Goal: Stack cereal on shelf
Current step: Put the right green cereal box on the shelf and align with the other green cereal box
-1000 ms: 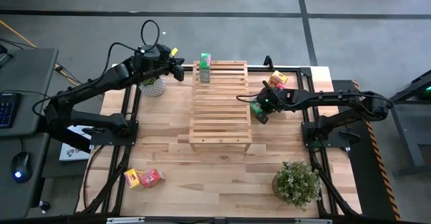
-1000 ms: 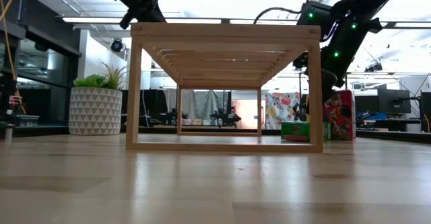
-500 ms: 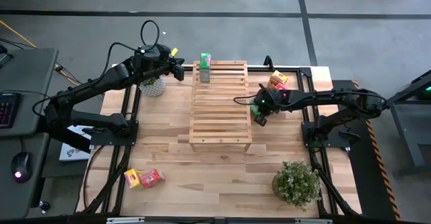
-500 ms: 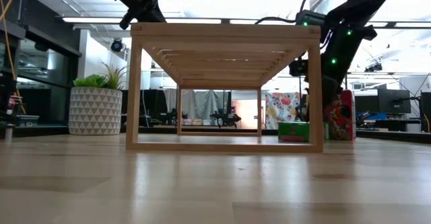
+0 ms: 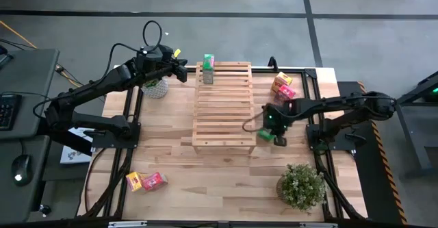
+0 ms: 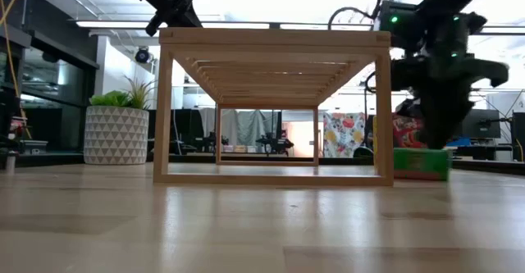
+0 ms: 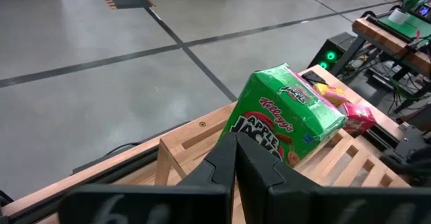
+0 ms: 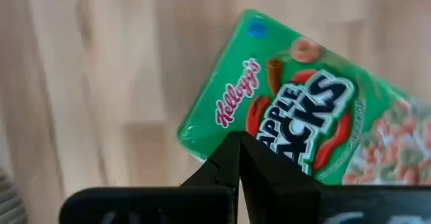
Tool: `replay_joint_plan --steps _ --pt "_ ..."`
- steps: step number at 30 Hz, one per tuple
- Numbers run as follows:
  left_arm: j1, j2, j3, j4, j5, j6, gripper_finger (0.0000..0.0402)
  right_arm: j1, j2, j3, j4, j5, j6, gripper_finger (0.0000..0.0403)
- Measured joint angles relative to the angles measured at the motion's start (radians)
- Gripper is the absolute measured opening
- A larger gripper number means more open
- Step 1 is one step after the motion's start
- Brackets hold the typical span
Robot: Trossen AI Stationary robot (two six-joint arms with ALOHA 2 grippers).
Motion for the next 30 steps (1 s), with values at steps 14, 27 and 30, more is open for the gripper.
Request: replay_joint_plan --steps 14,27,30 --pt "0.000 0.003 0.001 -0.001 0.000 0.000 0.0000 0.216 -0.066 0.010 -0.007 0.041 0.034 0.0000" --pt "0.000 0.003 0.001 0.000 0.000 -0.002 0.0000 -0.015 -0.095 0.033 -0.186 0.534 0.573 0.0000" --pt "0.000 0.003 0.001 0.000 0.000 -0.001 0.0000 -0.066 -0.089 0.033 -0.192 0.521 0.604 0.0000"
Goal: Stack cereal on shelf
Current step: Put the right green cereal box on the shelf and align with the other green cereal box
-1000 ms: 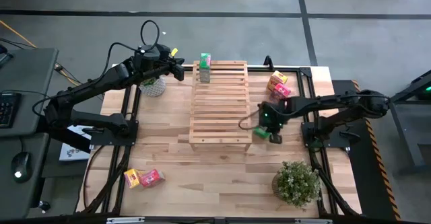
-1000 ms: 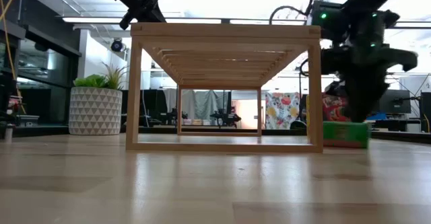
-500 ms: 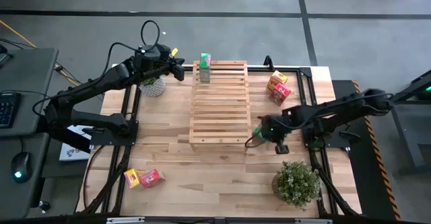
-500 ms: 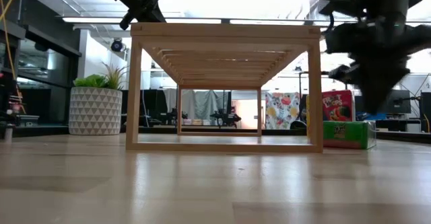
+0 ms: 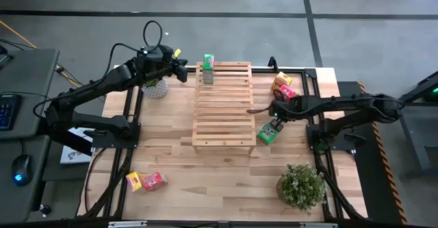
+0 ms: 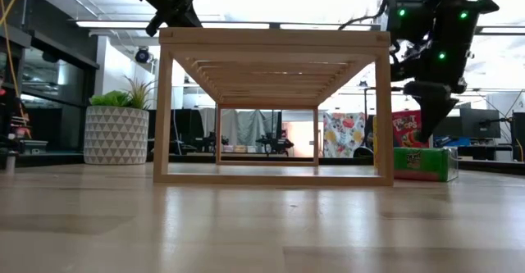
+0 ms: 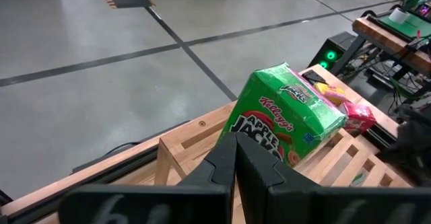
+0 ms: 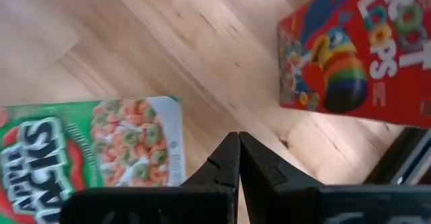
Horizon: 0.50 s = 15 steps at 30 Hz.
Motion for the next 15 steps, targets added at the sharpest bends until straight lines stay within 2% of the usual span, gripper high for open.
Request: replay_joint_plan --steps 4,8,15 --pt "0.000 0.000 0.000 0.000 0.000 0.000 0.0000 -0.065 0.025 0.000 0.001 -0.095 0.023 0.0000" --pt "0.000 0.000 0.000 0.000 0.000 -0.001 0.0000 -0.098 0.056 0.000 -0.008 -0.109 0.030 0.0000" --pt "0.000 0.000 0.000 0.000 0.000 -0.002 0.0000 -0.080 0.066 0.000 -0.037 -0.235 0.087 0.0000"
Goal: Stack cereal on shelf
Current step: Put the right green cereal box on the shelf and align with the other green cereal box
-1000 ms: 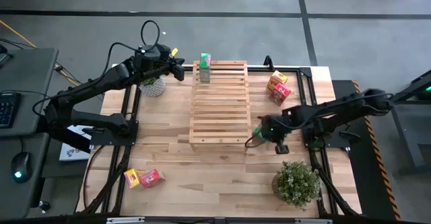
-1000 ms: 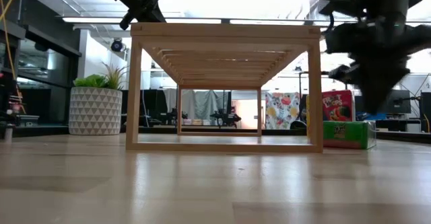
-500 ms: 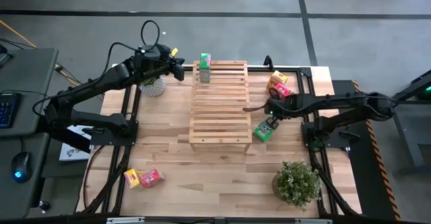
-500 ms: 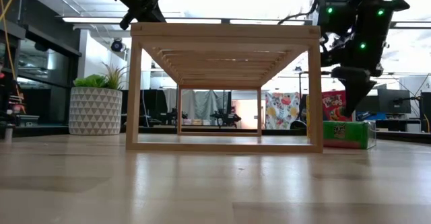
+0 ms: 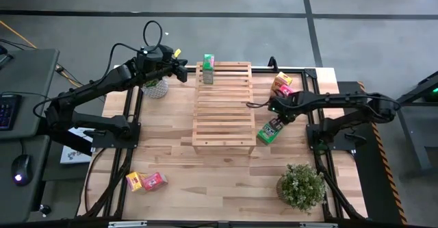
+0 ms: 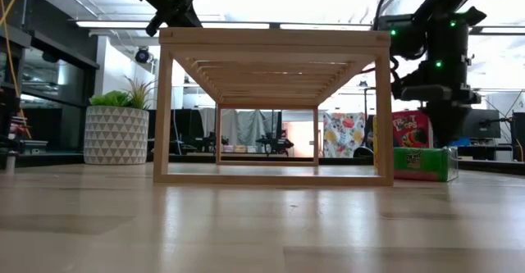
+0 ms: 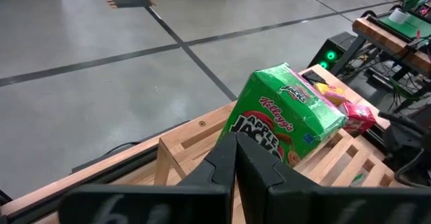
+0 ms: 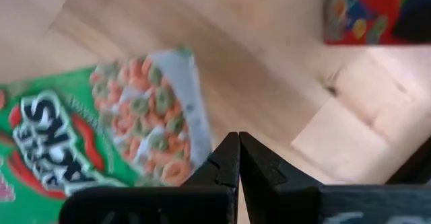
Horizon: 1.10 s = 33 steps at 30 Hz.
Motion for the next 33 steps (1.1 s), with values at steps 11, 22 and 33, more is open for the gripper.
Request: replay_joint_plan --steps 11,22,33 --pt "0.000 0.000 0.000 0.000 0.000 0.000 0.0000 0.128 0.000 0.000 -0.030 -0.116 0.143 0.0000" --pt "-0.002 0.000 0.000 -0.002 0.000 0.003 0.0000 0.384 -0.044 0.000 -0.022 -0.222 0.270 0.0000" --pt "-0.002 0.000 0.000 -0.004 0.000 0.003 0.0000 0.374 -0.464 -0.164 0.164 -0.001 0.210 0.0000"
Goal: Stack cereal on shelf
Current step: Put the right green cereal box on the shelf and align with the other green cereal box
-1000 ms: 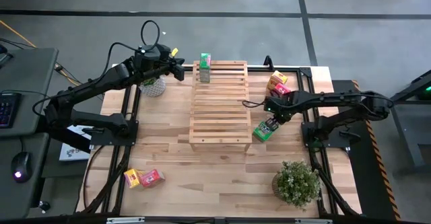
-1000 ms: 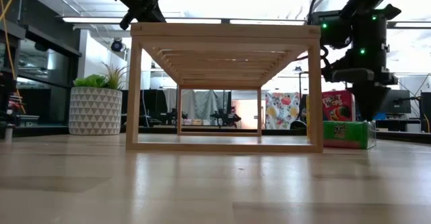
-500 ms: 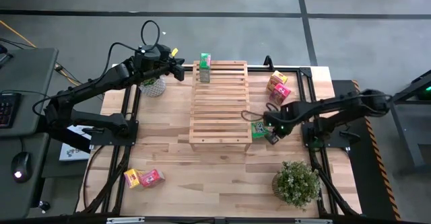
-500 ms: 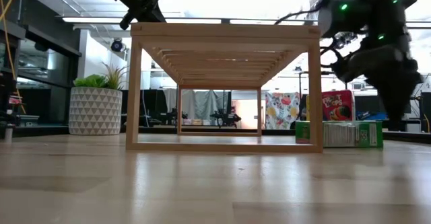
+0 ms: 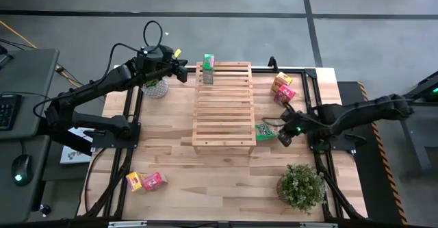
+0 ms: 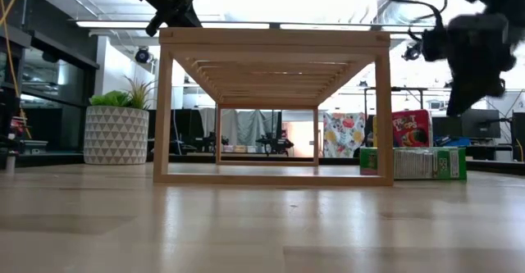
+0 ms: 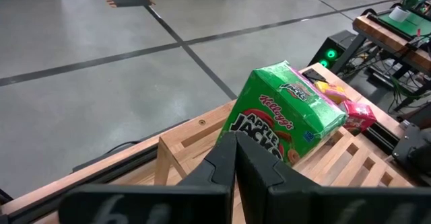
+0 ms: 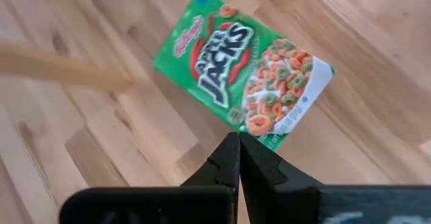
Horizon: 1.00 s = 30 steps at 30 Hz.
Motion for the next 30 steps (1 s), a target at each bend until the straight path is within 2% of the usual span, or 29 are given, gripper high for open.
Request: replay_joint_plan --steps 4,8,14,30 --pt "0.000 0.000 0.000 0.000 0.000 0.000 0.0000 -0.022 -0.127 -0.158 0.180 0.018 0.080 0.0000" --pt "0.000 0.000 0.000 0.002 0.000 -0.001 0.0000 -0.025 -0.174 -0.260 0.312 0.068 0.101 0.0000" --pt "0.000 0.000 0.000 0.002 0.000 -0.026 0.0000 -0.024 -0.175 -0.294 0.310 0.228 0.100 0.0000" --pt "0.000 0.000 0.000 0.002 0.000 -0.044 0.0000 -0.024 -0.176 -0.293 0.216 0.206 -0.010 0.0000"
